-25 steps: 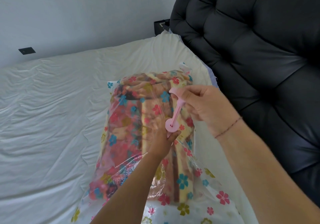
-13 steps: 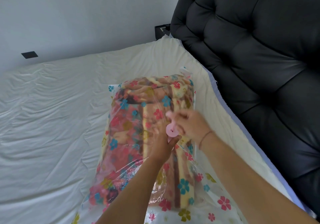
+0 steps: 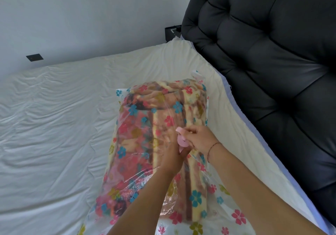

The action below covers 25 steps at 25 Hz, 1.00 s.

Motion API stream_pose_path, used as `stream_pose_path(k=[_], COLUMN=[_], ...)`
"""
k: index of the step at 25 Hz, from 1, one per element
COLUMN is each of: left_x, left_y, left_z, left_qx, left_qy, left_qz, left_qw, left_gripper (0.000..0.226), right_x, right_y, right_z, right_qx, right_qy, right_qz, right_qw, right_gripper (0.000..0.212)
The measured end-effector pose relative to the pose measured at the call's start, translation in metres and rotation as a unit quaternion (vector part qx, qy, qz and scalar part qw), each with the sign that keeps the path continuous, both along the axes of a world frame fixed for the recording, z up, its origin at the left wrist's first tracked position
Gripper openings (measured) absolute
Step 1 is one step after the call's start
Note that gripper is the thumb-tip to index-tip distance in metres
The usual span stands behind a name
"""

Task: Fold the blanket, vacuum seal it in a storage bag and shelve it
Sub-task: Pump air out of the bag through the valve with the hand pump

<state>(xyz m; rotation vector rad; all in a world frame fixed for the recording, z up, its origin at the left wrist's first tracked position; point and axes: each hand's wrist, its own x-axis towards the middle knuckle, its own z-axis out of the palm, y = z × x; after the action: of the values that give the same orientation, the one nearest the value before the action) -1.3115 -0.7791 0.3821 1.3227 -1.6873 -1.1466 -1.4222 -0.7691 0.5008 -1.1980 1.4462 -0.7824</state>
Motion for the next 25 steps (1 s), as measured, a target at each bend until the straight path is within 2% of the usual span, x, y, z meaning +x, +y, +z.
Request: stream_pose_path(k=[4,5,8,9,14,16,18,19,23,25], left_x=[0.003,0.003,0.0,-0.001,0.004,0.004,0.001,0.0,0.003,0.004], left_y=[-0.011,-0.011,-0.006,-0.004,-0.01,-0.006,-0.004,-0.003,-0.012,-0.009], left_z=[0.0,-0.001,-0.001,0.0,-0.001,-0.001,-0.002,-0.001,0.001,0.0], left_qx=[0.017,0.021,0.008,0.006,0.025,0.021,0.007,0.004,0.029,0.023], left_qy=[0.016,0.018,0.011,0.015,0.031,0.022,0.014,0.014,0.016,0.009], left_qz=[0.023,0.023,0.004,0.0,0.022,0.012,-0.001,0.0,0.019,0.012], left_qw=[0.999,0.999,1.0,1.0,0.999,0.999,1.0,1.0,0.999,1.0], left_gripper=[0.03,0.03,0.038,0.038,0.029,0.03,0.033,0.034,0.033,0.031], right_x=[-0.009,-0.008,0.006,0.008,-0.008,-0.006,0.005,0.005,-0.011,-0.012], right_y=[-0.013,-0.012,-0.005,-0.003,-0.012,-0.009,-0.003,-0.002,-0.011,-0.009], right_z=[0.056,0.051,0.001,-0.002,0.048,0.024,-0.002,0.0,0.046,0.031], right_qx=[-0.145,-0.152,-0.048,-0.02,-0.164,-0.135,-0.046,-0.029,-0.157,-0.134], right_qy=[-0.108,-0.094,0.044,0.049,-0.108,-0.06,0.022,0.021,-0.107,-0.084], right_qz=[-0.027,-0.024,-0.033,-0.036,-0.036,-0.02,-0.022,-0.027,-0.043,-0.031], right_qw=[0.983,0.983,0.997,0.998,0.98,0.989,0.998,0.999,0.981,0.987], right_gripper=[0.022,0.024,0.032,0.03,0.022,0.025,0.024,0.024,0.023,0.025])
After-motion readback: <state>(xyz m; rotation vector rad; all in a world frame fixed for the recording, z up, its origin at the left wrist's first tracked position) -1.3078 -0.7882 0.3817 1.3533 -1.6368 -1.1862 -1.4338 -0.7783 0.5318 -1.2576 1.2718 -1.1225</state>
